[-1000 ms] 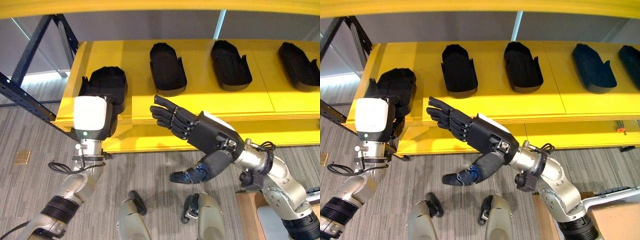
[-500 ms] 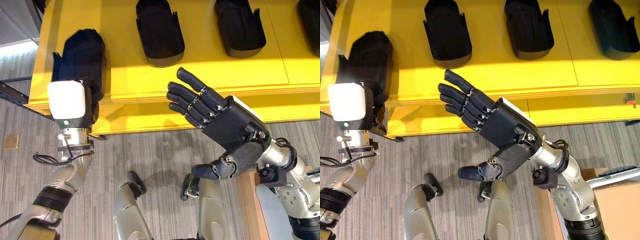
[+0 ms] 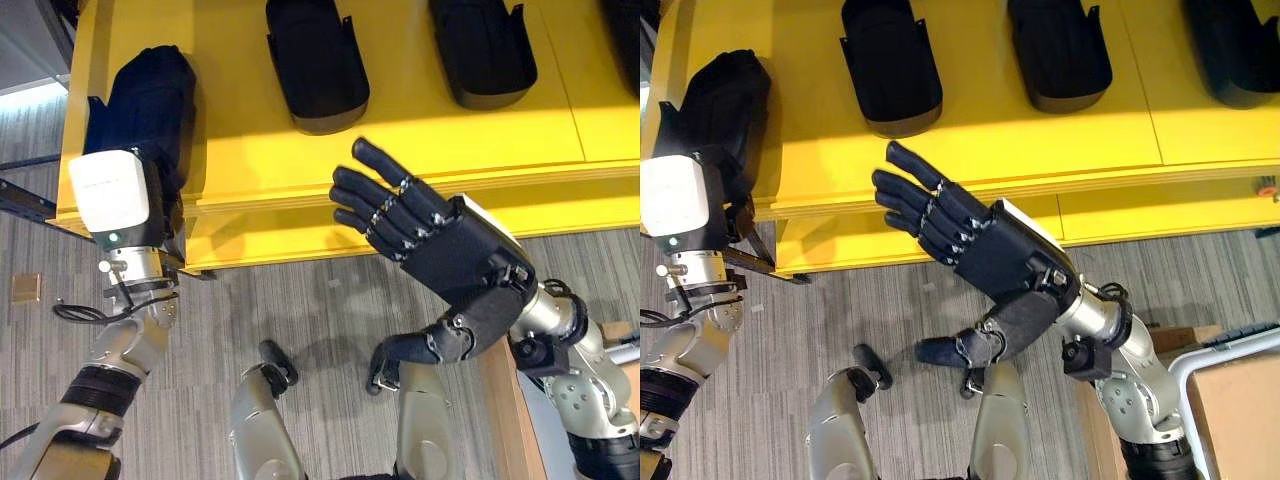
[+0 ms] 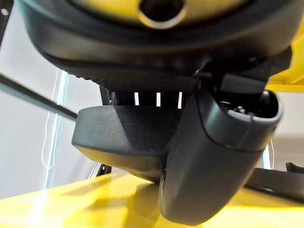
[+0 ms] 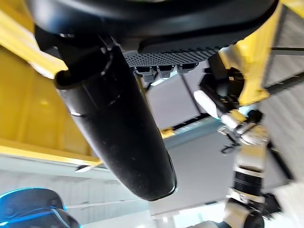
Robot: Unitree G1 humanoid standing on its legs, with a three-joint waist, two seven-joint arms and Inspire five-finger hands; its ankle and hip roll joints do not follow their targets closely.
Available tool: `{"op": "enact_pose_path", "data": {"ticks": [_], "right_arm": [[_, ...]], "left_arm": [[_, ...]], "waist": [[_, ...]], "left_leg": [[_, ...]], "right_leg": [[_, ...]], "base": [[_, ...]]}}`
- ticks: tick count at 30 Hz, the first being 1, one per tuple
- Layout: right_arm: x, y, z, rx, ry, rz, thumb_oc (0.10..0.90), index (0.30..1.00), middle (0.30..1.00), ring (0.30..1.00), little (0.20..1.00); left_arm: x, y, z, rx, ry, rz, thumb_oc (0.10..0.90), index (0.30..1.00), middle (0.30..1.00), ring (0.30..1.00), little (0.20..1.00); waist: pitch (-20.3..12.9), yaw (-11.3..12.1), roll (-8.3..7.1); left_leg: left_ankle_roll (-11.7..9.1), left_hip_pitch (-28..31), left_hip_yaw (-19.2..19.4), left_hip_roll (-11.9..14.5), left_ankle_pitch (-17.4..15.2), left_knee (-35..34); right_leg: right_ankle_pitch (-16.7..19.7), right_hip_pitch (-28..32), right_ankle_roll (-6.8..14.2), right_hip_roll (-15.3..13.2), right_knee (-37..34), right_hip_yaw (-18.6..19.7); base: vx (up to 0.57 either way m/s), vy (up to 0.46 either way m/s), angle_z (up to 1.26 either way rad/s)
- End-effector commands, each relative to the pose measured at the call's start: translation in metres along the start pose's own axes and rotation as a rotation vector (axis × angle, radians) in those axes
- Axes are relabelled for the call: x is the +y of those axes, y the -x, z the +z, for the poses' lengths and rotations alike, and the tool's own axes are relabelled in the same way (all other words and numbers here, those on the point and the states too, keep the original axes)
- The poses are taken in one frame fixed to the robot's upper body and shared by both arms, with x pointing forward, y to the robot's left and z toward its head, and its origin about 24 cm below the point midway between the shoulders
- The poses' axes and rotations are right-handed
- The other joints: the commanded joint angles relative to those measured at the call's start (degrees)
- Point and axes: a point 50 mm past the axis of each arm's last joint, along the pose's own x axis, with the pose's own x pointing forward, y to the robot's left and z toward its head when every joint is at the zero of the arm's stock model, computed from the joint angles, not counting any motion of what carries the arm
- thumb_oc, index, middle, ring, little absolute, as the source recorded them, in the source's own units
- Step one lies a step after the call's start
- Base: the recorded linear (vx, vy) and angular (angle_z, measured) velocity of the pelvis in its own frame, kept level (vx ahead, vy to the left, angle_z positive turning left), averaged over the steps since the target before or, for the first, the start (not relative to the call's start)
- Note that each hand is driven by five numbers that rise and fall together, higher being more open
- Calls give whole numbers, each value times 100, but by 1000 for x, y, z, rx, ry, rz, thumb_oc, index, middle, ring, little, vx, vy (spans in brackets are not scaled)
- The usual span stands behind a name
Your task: Move parts from the plastic box to the shelf.
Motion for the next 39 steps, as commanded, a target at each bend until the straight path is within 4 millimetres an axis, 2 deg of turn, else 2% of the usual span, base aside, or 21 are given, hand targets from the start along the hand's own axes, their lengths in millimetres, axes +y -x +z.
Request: {"op": "enact_pose_path", "data": {"ticks": [1,2,4,7,9,14,18,19,21,23,24,26,28,30,31,32,34,35,36,37,39], "right_arm": [[21,-12,21,-160,30,146,900,1000,1000,1000,1000],[24,-8,15,-154,27,138,900,1000,1000,1000,1000],[26,-1,10,-140,38,109,900,1000,1000,1000,1000],[28,6,8,-120,31,114,900,1000,1000,1000,1000],[28,9,9,-109,30,120,900,1000,1000,1000,1000],[27,12,7,-84,18,111,900,1000,1000,1000,1000],[24,21,9,-84,-11,92,900,1000,1000,1000,1000],[25,22,7,-84,-20,94,900,1000,1000,1000,1000],[25,22,5,-80,-23,91,900,1000,1000,1000,1000],[25,25,3,-66,-35,70,900,1000,1000,1000,1000],[26,24,1,-59,-43,71,900,1000,1000,1000,1000],[28,24,-3,-40,-64,82,900,1000,1000,1000,1000],[30,25,-7,-19,-93,102,900,1000,1000,1000,1000],[34,27,-13,18,-112,132,900,1000,1000,1000,1000],[36,28,-15,29,-114,147,900,1000,1000,1000,1000],[38,30,-15,35,-116,161,900,1000,1000,1000,1000],[41,33,-17,44,-122,178,900,1000,1000,1000,1000],[41,36,-16,47,-121,179,900,1000,1000,1000,1000],[42,41,-14,41,-131,178,900,1000,1000,1000,1000],[44,43,-16,34,-143,167,900,1000,1000,1000,1000],[44,43,-18,28,-167,158,900,1000,1000,1000,1000]], "left_arm": [[54,-47,-4,20,-76,299,400,300,300,300,300],[51,-44,-5,36,-72,292,400,300,300,300,300],[47,-40,-9,50,-48,275,400,300,300,300,300],[46,-36,-19,49,-36,250,400,300,300,300,300],[50,-38,-20,56,-54,258,400,300,300,300,300],[50,-38,-24,75,-55,234,400,300,300,300,300],[48,-34,-28,95,-69,228,400,300,300,300,300],[48,-34,-29,104,-69,224,400,300,300,300,300],[46,-35,-29,111,-70,218,400,300,300,300,300],[43,-34,-34,138,-59,187,400,300,300,300,300],[41,-33,-38,168,-48,170,400,300,300,300,300],[37,-24,-46,227,-46,160,400,300,300,300,300],[32,-10,-55,291,-51,158,400,300,300,300,300],[25,9,-65,366,-47,164,400,300,300,300,300],[24,16,-68,392,-43,173,400,300,300,300,300],[26,18,-72,411,-41,187,400,300,300,300,300],[29,23,-79,438,-31,205,400,300,300,300,300],[34,21,-83,437,-27,205,400,300,300,300,300],[39,19,-88,429,-20,201,400,300,300,300,300],[38,19,-85,410,-15,181,400,300,300,300,300],[34,16,-79,377,-12,151,400,300,300,300,300]], "waist": [[-554,-253,85],[-560,-318,65],[-634,-354,46],[-833,-391,29],[-921,-393,22],[-1093,-407,-3],[-1357,-471,-58],[-1402,-479,-77],[-1433,-475,-76],[-1391,-370,-13],[-1343,-321,40],[-1302,-282,69],[-1322,-280,78],[-1417,-298,70],[-1460,-294,42],[-1483,-318,30],[-1538,-341,-27],[-1562,-364,-22],[-1600,-406,-70],[-1609,-372,-122],[-1626,-368,-137]], "left_leg": [[-513,959,85,350,-238,-433],[-414,1016,62,278,-301,-415],[-349,1068,41,234,-357,-372],[-401,1248,170,225,-401,-379],[-372,1387,210,121,-486,-442],[-349,1513,319,84,-590,-346],[-316,1762,590,86,-792,-43],[-439,1721,579,125,-605,213],[-533,1662,547,219,-525,517],[-585,1377,181,9,-171,848],[-550,1279,-30,-195,-47,695],[-509,1267,-199,-270,145,356],[-526,1334,-240,-48,372,-21],[-690,1446,-426,395,814,-738],[-833,1425,-697,642,1223,-1002],[-882,1512,-735,879,1308,-1252],[-1020,1615,-798,1206,1711,-1474],[-1008,1688,-651,1291,1615,-1542],[-989,1906,-348,1247,1419,-1713],[-1085,1802,-460,1277,1650,-1618],[-1065,1591,-553,1332,1597,-1417]], "right_leg": [[1864,166,946,-239,-2219,422],[1776,222,928,-136,-2135,570],[1663,270,884,-31,-2021,642],[1607,533,804,180,-2270,422],[1575,682,768,272,-2390,305],[1287,845,615,487,-2269,192],[1037,995,464,607,-2148,-47],[1010,1070,411,702,-2235,-42],[953,1138,323,807,-2290,-95],[853,1328,147,1096,-2235,-99],[816,1367,142,1196,-2106,-32],[716,1457,134,1266,-1914,70],[574,1602,87,1296,-1850,152],[399,1573,69,1249,-1676,290],[339,1440,74,1206,-1497,425],[251,1309,122,1087,-1272,452],[112,1032,160,920,-886,581],[-44,970,172,827,-583,506],[-218,882,227,624,-246,429],[-333,892,232,631,-128,501],[-506,968,202,722,-15,497]], "base": [[219,-142,-125],[244,-200,-64],[197,-201,4],[191,-206,3],[204,-171,-12],[200,-173,-11],[218,-180,-12],[265,-228,-10],[178,-156,-6],[255,-84,-13],[235,32,-21],[237,150,-25],[227,277,-31],[148,394,-40],[84,410,-43],[71,403,-40],[78,339,-25],[146,355,-18],[202,341,-4],[223,297,17],[207,203,35]]}}
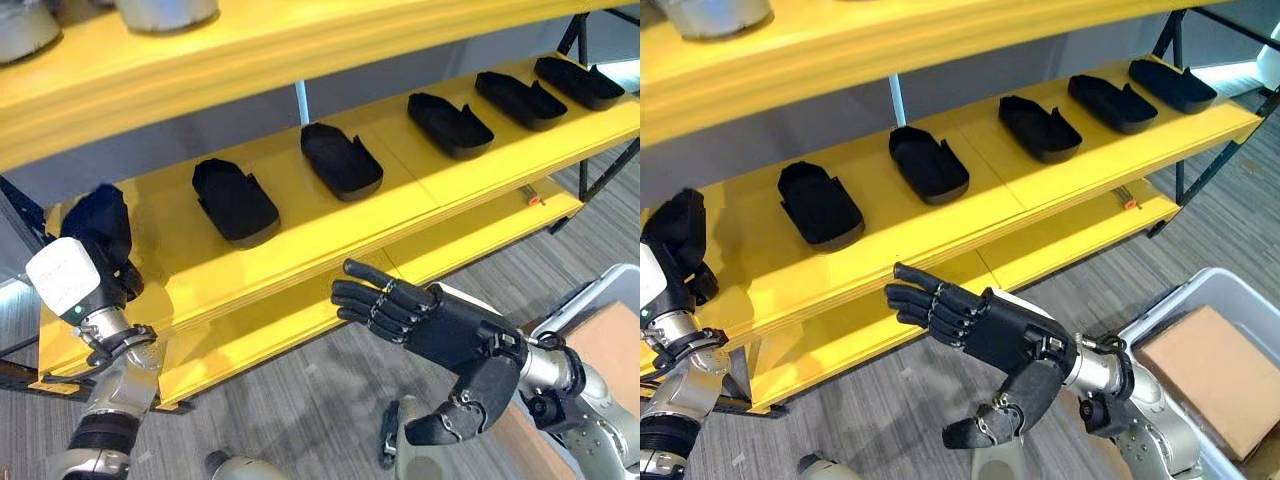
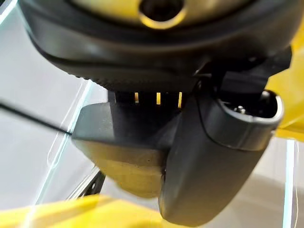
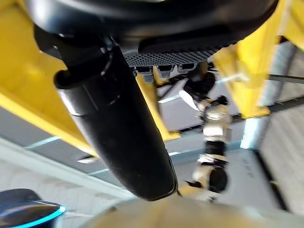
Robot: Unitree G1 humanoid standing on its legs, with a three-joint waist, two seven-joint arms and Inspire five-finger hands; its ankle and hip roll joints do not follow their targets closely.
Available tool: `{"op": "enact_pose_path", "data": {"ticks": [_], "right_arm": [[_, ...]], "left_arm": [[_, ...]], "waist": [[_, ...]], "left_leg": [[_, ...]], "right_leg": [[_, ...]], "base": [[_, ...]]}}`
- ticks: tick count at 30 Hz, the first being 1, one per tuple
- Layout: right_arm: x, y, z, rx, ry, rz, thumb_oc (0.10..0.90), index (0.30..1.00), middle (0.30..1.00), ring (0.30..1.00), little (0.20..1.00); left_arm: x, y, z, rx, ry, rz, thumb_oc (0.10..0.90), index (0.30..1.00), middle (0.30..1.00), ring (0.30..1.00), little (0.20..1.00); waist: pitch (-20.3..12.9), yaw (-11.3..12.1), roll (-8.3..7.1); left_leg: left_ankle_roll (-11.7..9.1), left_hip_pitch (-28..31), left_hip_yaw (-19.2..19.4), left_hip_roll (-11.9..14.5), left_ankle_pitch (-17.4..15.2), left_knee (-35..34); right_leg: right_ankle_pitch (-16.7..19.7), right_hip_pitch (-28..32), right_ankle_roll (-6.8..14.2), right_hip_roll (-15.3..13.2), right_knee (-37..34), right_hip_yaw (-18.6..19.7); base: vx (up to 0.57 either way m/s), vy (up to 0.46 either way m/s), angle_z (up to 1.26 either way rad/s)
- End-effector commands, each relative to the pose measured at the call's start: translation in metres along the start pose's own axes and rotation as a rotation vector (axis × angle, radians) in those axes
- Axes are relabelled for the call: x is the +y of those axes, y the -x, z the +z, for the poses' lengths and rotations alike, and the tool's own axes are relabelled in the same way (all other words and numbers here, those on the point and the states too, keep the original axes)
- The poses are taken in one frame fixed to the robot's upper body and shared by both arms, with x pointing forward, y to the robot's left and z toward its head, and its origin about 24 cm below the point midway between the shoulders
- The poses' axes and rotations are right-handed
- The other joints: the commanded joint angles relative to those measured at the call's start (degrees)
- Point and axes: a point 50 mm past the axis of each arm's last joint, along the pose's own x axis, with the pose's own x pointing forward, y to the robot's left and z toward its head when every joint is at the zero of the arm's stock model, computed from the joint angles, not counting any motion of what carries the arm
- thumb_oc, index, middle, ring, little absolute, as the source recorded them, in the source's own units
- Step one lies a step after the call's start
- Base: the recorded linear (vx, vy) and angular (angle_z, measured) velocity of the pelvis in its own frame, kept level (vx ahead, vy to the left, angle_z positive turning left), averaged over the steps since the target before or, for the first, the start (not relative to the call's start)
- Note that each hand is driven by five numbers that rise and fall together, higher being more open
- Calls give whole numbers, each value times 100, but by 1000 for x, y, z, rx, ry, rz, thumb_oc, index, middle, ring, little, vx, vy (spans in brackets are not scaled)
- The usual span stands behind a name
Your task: Move parts from the plastic box to the shelf.
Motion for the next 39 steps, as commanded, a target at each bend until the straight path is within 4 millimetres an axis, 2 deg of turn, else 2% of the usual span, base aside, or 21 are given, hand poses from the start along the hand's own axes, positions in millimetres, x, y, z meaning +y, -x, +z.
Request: {"op": "enact_pose_path", "data": {"ticks": [1,3,6,8,9,15,16,17,27,28,34,37,38,39], "right_arm": [[14,-19,24,-218,94,149,900,1000,1000,1000,1000],[14,-22,24,-215,87,155,900,1000,1000,1000,1000],[11,-33,23,-202,83,153,900,1000,1000,1000,1000],[10,-37,24,-195,97,155,900,1000,1000,1000,1000],[9,-42,26,-185,121,157,900,1000,1000,1000,1000],[6,-52,38,-167,200,177,900,1000,1000,1000,1000],[5,-54,40,-168,210,179,900,1000,1000,1000,1000],[5,-54,40,-167,214,180,900,1000,1000,1000,1000],[4,-52,45,-176,227,192,900,1000,1000,1000,1000],[3,-52,46,-183,229,190,900,1000,1000,1000,1000],[0,-51,46,-188,232,187,900,1000,1000,1000,1000],[-2,-51,46,-187,235,187,900,1000,1000,1000,1000],[-2,-52,47,-189,236,188,900,1000,1000,1000,1000],[-2,-53,47,-188,236,190,900,1000,1000,1000,1000]], "left_arm": [[59,-41,10,-85,12,291,400,300,300,300,300],[56,-41,16,-100,12,288,400,300,300,300,300],[46,-42,31,-122,27,280,400,300,300,300,300],[45,-44,38,-132,43,292,400,300,300,300,300],[46,-47,43,-145,57,311,400,300,300,300,300],[54,-57,61,-155,116,380,400,300,300,300,300],[56,-59,64,-163,119,391,400,300,300,300,300],[58,-60,66,-174,119,396,400,300,300,300,300],[67,-73,98,-323,63,427,400,300,300,300,300],[67,-71,108,-362,72,445,400,300,300,300,300],[65,-67,128,-463,43,439,400,300,300,300,300],[63,-65,134,-461,28,428,400,300,300,300,300],[64,-66,136,-466,23,431,400,300,300,300,300],[64,-67,135,-467,20,427,400,300,300,300,300]], "waist": [[-358,58,-34],[-346,61,-23],[-254,113,69],[-176,123,95],[-51,135,124],[367,163,163],[416,180,184],[447,171,154],[659,102,52],[700,88,35],[797,49,44],[820,33,57],[834,45,87],[839,46,94]], "left_leg": [[-265,-60,-333,507,310,101],[-248,-89,-325,476,266,138],[-166,-251,-351,177,-44,112],[-136,-370,-381,69,-137,110],[-117,-505,-412,-46,-234,90],[-46,-947,-516,-262,-373,83],[33,-1058,-485,-228,-262,65],[-47,-1096,-566,-265,-349,150],[-60,-1569,-702,-147,-300,505],[-63,-1635,-705,-131,-312,557],[-70,-1728,-738,-99,-337,689],[-74,-1757,-751,-103,-339,718],[19,-1801,-694,-71,-239,663],[19,-1813,-695,-75,-239,672]], "right_leg": [[-430,664,163,390,-324,-597],[-421,693,186,397,-341,-604],[-317,654,339,306,-422,-544],[-297,542,383,273,-404,-487],[-248,390,439,222,-410,-413],[-91,-106,533,82,-401,-217],[-10,-204,457,115,-404,-250],[-118,-201,516,83,-338,-195],[-235,-503,442,76,-69,-179],[-243,-558,438,75,-37,-181],[-263,-625,428,60,20,-166],[-264,-640,433,55,23,-149],[-165,-703,363,88,-5,-185],[-167,-718,363,90,1,-174]], "base": [[170,183,20],[143,193,20],[101,289,11],[-55,267,10],[-114,237,7],[-132,169,5],[-65,83,3],[-35,46,0],[4,-15,4],[-9,-34,2],[3,-14,-1],[-20,3,0],[-65,11,-1],[-68,16,-4]]}}
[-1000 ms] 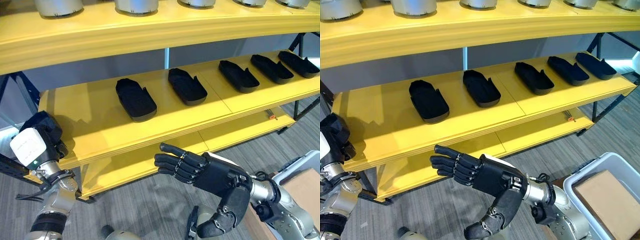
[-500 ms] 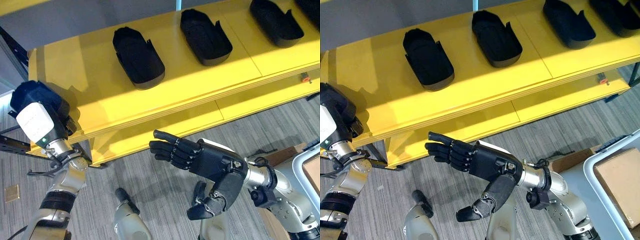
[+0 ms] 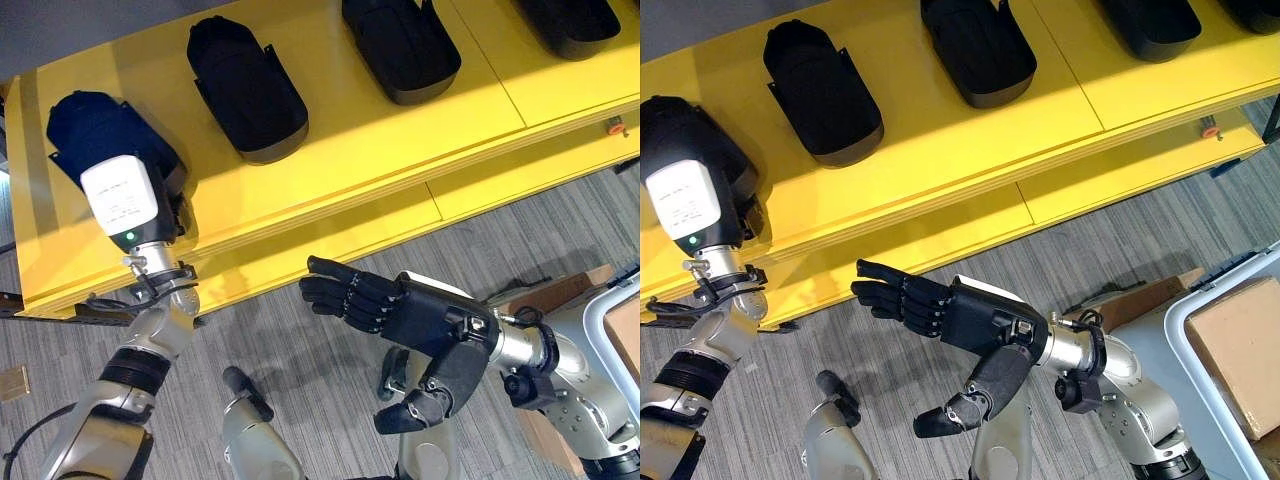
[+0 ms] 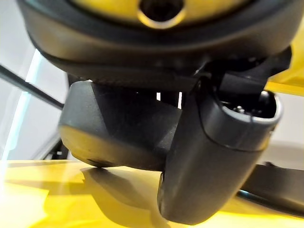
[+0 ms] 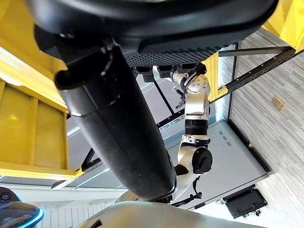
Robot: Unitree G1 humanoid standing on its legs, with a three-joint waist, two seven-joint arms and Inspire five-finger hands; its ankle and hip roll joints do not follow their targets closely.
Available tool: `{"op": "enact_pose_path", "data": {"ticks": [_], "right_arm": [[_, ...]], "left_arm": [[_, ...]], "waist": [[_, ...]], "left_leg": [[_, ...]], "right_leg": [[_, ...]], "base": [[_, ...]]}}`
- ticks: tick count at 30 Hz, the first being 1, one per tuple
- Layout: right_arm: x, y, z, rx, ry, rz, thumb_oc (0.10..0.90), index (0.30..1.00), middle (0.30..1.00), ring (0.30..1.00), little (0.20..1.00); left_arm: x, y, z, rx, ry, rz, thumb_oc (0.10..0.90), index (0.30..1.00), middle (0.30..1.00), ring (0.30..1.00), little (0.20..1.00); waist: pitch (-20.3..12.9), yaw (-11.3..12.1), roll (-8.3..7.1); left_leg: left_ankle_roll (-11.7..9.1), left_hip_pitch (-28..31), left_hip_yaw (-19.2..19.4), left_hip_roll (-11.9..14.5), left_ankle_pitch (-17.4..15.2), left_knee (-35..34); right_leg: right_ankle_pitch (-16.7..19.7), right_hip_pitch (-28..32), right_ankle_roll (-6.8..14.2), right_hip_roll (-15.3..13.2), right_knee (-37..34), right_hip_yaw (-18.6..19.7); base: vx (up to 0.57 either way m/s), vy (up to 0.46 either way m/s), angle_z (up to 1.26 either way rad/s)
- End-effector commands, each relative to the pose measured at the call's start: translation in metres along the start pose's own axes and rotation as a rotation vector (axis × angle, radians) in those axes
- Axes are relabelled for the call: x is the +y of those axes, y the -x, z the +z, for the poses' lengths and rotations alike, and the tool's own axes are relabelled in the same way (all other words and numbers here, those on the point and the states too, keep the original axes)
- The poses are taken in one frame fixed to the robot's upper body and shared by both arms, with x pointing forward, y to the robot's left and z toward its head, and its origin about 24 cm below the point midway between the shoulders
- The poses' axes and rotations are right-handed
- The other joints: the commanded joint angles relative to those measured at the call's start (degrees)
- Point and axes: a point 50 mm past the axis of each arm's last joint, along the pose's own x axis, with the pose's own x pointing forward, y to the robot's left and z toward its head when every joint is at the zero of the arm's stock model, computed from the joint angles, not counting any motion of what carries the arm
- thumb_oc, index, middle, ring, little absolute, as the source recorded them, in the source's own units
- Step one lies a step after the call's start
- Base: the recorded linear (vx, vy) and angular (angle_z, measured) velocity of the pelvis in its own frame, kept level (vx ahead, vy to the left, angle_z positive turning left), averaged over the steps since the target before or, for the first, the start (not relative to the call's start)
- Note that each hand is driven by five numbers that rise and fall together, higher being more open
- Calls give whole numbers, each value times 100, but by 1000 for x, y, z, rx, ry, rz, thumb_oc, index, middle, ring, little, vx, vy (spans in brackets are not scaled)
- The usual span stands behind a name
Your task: Move parts from the plastic box to the shelf.
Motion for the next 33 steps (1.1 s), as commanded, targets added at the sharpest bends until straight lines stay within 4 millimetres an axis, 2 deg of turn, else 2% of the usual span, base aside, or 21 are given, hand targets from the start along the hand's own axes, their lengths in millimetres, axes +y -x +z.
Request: {"op": "enact_pose_path", "data": {"ticks": [1,2,3,12,16,21,27,28,33], "right_arm": [[5,-15,32,-199,129,115,900,1000,1000,1000,1000],[5,-16,32,-197,131,116,900,1000,1000,1000,1000],[4,-16,32,-195,130,114,900,1000,1000,1000,1000],[2,-24,35,-190,133,117,900,1000,1000,1000,1000],[0,-27,38,-184,141,110,900,1000,1000,1000,1000],[-2,-29,40,-178,146,105,900,1000,1000,1000,1000],[-5,-23,42,-165,155,107,900,1000,1000,1000,1000],[-7,-19,43,-159,157,104,900,1000,1000,1000,1000],[-11,-10,48,-144,176,91,900,1000,1000,1000,1000]], "left_arm": [[58,-52,6,-129,-75,289,400,300,300,300,300],[57,-52,4,-125,-88,282,400,300,300,300,300],[54,-51,3,-113,-100,268,400,300,300,300,300],[47,-53,-12,-50,-195,211,400,300,300,300,300],[46,-54,-25,-53,-322,174,400,300,300,300,300],[48,-57,-30,-83,-421,155,400,300,300,300,300],[61,-68,-44,-82,-537,132,400,300,300,300,300],[69,-74,-49,-95,-593,127,400,300,300,300,300],[82,-82,-60,-89,-662,108,400,300,300,300,300]], "waist": [[-257,-141,-85],[-241,-147,-79],[-236,-167,-95],[-193,-172,-65],[-186,-172,-49],[-185,-175,-34],[-168,-201,17],[-162,-216,43],[-118,-224,117]], "left_leg": [[133,-490,-84,71,-341,507],[129,-507,-90,74,-330,526],[38,-482,-151,38,-435,601],[74,-574,-148,-2,-498,649],[78,-612,-144,-31,-509,644],[78,-632,-142,-56,-515,628],[96,-643,-136,-108,-531,638],[101,-668,-147,-125,-555,661],[133,-708,-183,-232,-674,683]], "right_leg": [[-228,103,363,82,-176,5],[-228,90,361,72,-170,13],[-326,131,433,29,-133,63],[-318,12,444,-38,-63,109],[-291,-18,456,-80,-83,109],[-264,-61,468,-125,-80,131],[-224,-90,479,-172,-83,176],[-198,-100,489,-192,-100,197],[-90,-127,543,-245,-196,302]], "base": [[-11,26,-5],[50,38,-4],[51,41,-2],[-1,26,-1],[-11,33,0],[-7,33,0],[5,61,1],[14,62,-2],[1,90,3]]}}
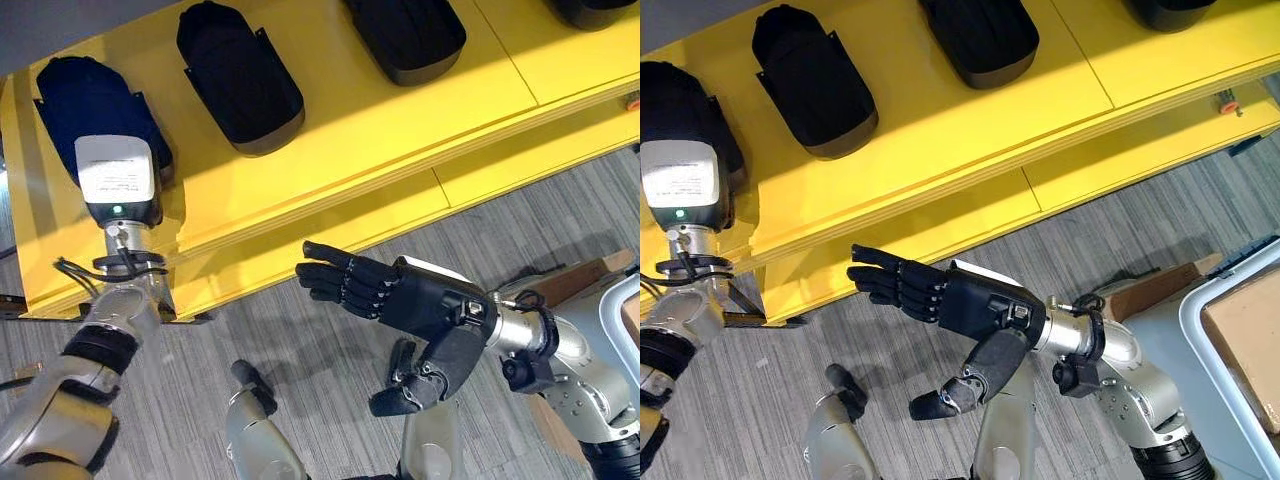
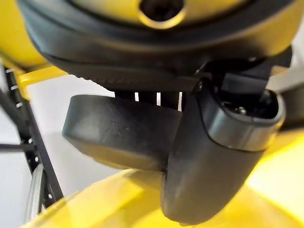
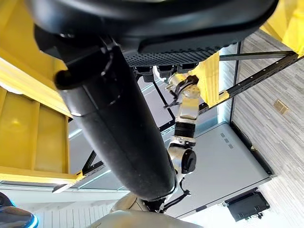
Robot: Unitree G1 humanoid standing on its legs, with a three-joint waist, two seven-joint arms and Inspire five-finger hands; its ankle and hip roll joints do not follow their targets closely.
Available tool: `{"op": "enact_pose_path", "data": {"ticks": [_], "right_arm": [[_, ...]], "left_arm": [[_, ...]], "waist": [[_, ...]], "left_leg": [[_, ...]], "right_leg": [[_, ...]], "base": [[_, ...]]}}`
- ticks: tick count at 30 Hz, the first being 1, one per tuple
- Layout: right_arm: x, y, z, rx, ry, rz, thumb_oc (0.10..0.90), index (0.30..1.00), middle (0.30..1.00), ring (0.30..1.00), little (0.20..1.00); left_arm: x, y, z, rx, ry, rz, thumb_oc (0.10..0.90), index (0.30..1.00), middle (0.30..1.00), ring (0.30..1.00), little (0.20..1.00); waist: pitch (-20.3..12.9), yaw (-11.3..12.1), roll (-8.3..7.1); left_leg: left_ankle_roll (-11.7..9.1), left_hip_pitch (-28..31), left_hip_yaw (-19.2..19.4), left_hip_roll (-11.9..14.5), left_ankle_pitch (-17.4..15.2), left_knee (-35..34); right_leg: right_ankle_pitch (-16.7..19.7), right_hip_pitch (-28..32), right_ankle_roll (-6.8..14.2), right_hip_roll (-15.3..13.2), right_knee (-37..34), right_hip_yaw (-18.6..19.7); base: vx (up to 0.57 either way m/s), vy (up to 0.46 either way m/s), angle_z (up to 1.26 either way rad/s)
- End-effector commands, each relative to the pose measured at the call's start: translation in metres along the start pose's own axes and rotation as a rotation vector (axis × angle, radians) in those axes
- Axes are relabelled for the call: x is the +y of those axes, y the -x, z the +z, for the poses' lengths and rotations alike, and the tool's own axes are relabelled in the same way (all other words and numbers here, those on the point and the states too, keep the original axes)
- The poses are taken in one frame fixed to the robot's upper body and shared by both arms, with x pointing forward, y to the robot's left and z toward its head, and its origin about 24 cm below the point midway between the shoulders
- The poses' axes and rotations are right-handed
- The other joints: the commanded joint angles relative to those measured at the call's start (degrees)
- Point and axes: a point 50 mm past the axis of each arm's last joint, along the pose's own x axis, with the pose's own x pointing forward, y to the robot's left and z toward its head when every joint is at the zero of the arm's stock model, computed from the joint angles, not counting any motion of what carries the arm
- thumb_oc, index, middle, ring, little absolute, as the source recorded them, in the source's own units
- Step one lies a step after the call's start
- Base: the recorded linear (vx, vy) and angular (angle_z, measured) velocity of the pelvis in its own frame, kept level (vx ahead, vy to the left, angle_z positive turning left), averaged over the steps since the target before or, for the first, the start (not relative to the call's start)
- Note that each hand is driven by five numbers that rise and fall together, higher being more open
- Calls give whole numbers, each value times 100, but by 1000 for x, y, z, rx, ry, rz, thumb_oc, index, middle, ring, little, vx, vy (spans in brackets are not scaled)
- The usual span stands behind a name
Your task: Move parts from the plastic box to the shelf.
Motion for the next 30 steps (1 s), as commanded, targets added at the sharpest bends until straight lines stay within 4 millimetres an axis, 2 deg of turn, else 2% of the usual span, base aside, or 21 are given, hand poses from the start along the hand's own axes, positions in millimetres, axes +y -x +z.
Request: {"op": "enact_pose_path", "data": {"ticks": [1,8,9,10,11,19,25,26,27,28,29,30], "right_arm": [[-4,-1,36,-171,130,76,900,1000,1000,1000,1000],[-8,6,42,-178,152,69,900,1000,1000,1000,1000],[-9,6,43,-180,155,70,900,1000,1000,1000,1000],[-10,7,44,-183,155,65,900,1000,1000,1000,1000],[-11,7,45,-185,157,66,900,1000,1000,1000,1000],[-16,15,50,-205,183,45,900,1000,1000,1000,1000],[-16,27,48,-210,197,27,900,1000,1000,1000,1000],[-17,30,47,-213,197,24,900,1000,1000,1000,1000],[-17,31,47,-215,197,22,900,1000,1000,1000,1000],[-18,32,45,-214,196,19,900,1000,1000,1000,1000],[-18,35,45,-211,194,16,900,1000,1000,1000,1000],[-19,36,44,-212,193,14,900,1000,1000,1000,1000]], "left_arm": [[52,-33,-59,106,-197,188,400,300,300,300,300],[57,-36,-66,116,-209,171,400,300,300,300,300],[59,-38,-66,116,-212,169,400,300,300,300,300],[60,-39,-65,109,-218,168,400,300,300,300,300],[61,-40,-65,109,-218,169,400,300,300,300,300],[67,-46,-67,115,-183,177,400,300,300,300,300],[62,-41,-64,123,-125,161,400,300,300,300,300],[60,-40,-64,126,-117,155,488,424,424,424,424],[59,-39,-64,128,-113,153,504,445,445,445,445],[57,-37,-64,131,-96,148,547,506,506,506,506],[54,-37,-64,137,-73,131,900,1000,1000,1000,1000],[52,-36,-64,144,-44,124,900,1000,1000,1000,1000]], "waist": [[-209,-125,-1],[-193,-82,54],[-185,-61,77],[-192,-49,63],[-177,-37,77],[-130,105,36],[-164,162,-23],[-171,169,-35],[-173,171,-39],[-183,176,-50],[-208,171,-64],[-216,169,-68]], "left_leg": [[131,-447,-200,-128,-522,363],[217,-583,-276,-284,-745,424],[307,-652,-244,-273,-637,373],[227,-699,-342,-308,-738,457],[308,-758,-309,-284,-631,418],[273,-1068,-488,-283,-537,474],[215,-1137,-589,-267,-458,439],[206,-1132,-597,-261,-447,427],[201,-1128,-598,-255,-441,422],[190,-1141,-618,-246,-427,428],[181,-1140,-630,-232,-422,431],[175,-1144,-640,-226,-421,436]], "right_leg": [[-50,220,525,-64,-437,85],[128,252,616,-165,-622,165],[241,202,552,-142,-674,124],[184,239,635,-180,-675,176],[284,189,572,-167,-706,137],[372,137,640,-234,-806,113],[378,179,665,-224,-888,80],[377,191,671,-220,-899,81],[377,197,674,-220,-902,80],[372,198,675,-218,-895,86],[367,208,673,-213,-902,90],[363,208,673,-210,-900,99]], "base": [[-6,88,5],[-14,69,5],[-12,36,2],[-73,34,1],[0,0,0],[-41,-2,6],[-20,-25,1],[0,0,0],[0,0,0],[0,0,0],[0,0,0],[0,0,0]]}}
